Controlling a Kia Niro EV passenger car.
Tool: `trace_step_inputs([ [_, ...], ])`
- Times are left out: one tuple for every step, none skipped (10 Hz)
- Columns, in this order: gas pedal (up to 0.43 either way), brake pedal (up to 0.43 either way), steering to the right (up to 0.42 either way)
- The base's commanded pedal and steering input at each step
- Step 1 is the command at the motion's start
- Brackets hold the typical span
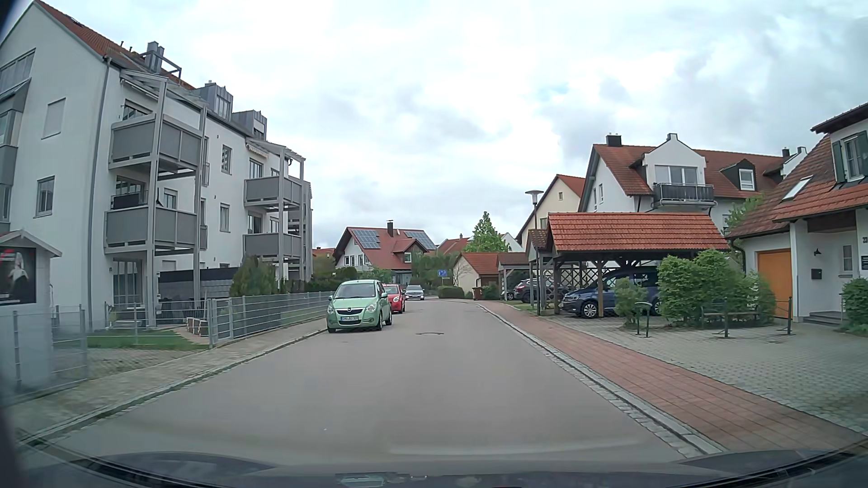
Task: Follow the waypoints while adhering to traffic rules and regulations
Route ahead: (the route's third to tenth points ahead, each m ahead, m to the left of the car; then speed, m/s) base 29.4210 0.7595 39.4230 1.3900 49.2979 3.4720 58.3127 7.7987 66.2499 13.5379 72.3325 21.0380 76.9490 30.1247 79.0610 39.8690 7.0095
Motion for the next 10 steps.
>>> trace_step_inputs([
  [0.000,0.006,0.007],
  [0.000,0.012,0.007],
  [0.000,0.006,0.007],
  [0.000,0.006,0.006],
  [0.000,0.006,0.006],
  [0.000,0.006,0.006],
  [0.047,0.006,0.003],
  [0.079,0.006,0.000],
  [0.138,0.006,-0.001],
  [0.157,0.012,-0.002],
])
